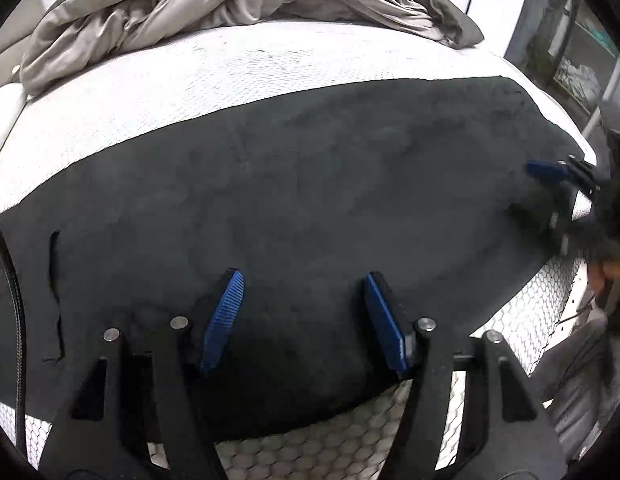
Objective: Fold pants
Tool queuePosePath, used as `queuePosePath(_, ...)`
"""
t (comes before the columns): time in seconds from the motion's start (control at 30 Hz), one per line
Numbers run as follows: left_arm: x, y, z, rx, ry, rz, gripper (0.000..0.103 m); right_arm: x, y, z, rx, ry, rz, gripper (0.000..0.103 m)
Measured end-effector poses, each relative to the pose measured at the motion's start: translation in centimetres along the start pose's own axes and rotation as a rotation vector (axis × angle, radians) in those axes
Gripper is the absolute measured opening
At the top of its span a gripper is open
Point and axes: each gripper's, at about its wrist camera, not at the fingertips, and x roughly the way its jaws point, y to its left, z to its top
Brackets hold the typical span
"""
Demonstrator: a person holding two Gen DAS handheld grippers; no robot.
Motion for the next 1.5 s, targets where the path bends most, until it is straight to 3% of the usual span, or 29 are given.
queuePosePath(0.07, -0.4, -0.1, -0.6, -0.006, -0.003, -0.004, 0.06, -0.4, -5.1, -1.7, 0.104, 0.011, -0.072, 0.087)
queuePosePath(0.17, -0.9, 1.6, -0.7, -0.002, -0.006, -0.006, 0.061, -1.2, -13.5, -4.9, 0.237, 0.03, -0.299, 0.087)
queuePosePath(0.23, -0.5, 2.7, -0.3, 0.003, -0.005, -0.002, 0.061, -1.7, -17.2, -6.3, 0.318, 0.038, -0.367, 0.087)
queuePosePath(0.37, -0.4, 2.7, -0.3, 0.006, -0.006, 0.015, 0.062, -3.4, -22.3, -9.2, 0.51, -0.009, -0.247, 0.087)
queuePosePath(0.53, -0.4, 2.7, -0.4, 0.008, -0.007, 0.029, 0.063, -6.3, -22.4, -9.0, 0.501, -0.11, -0.211, 0.087)
queuePosePath(0.6, -0.3, 2.7, -0.2, 0.007, -0.005, 0.031, 0.065, -5.6, -23.3, -9.5, 0.509, -0.088, -0.208, 0.087)
queuePosePath(0.7, -0.2, 2.8, -0.1, 0.002, -0.001, 0.03, 0.066, -3.0, -24.8, -10.0, 0.517, 0.015, -0.164, 0.084)
queuePosePath(0.83, -0.4, 3.0, -0.2, -0.001, -0.012, 0.026, 0.066, -5.3, -25.5, -11.0, 0.576, -0.018, -0.168, 0.084)
queuePosePath(0.93, -1.6, 3.8, -0.5, -0.036, -0.029, 0.011, 0.066, -7.4, -25.9, -12.4, 0.652, -0.071, -0.1, 0.084)
queuePosePath(1.07, -5.0, 6.8, -2.0, -0.185, -0.104, -0.033, 0.067, -8.9, -26.3, -14.7, 0.787, -0.132, 0.083, 0.084)
queuePosePath(1.2, -8.6, 12.7, -5.7, -0.466, -0.206, -0.019, 0.075, -8.7, -27.3, -16.0, 0.904, -0.163, 0.17, 0.084)
queuePosePath(1.23, -9.2, 14.1, -6.6, -0.528, -0.224, 0.005, 0.082, -8.7, -27.6, -16.3, 0.933, -0.172, 0.188, 0.084)
queuePosePath(1.33, -10.6, 19.1, -9.6, -0.769, -0.262, 0.094, 0.083, -7.2, -28.9, -15.3, 1.003, -0.195, 0.21, 0.085)
queuePosePath(1.4, -10.3, 21.8, -10.8, -0.884, -0.254, 0.08, 0.083, -7.1, -29.5, -15.4, 1.044, -0.215, 0.215, 0.085)
queuePosePath(1.5, -9.8, 23.9, -10.8, -0.95, -0.274, 0.065, 0.083, -7.0, -30.5, -15.0, 1.081, -0.218, 0.22, 0.084)
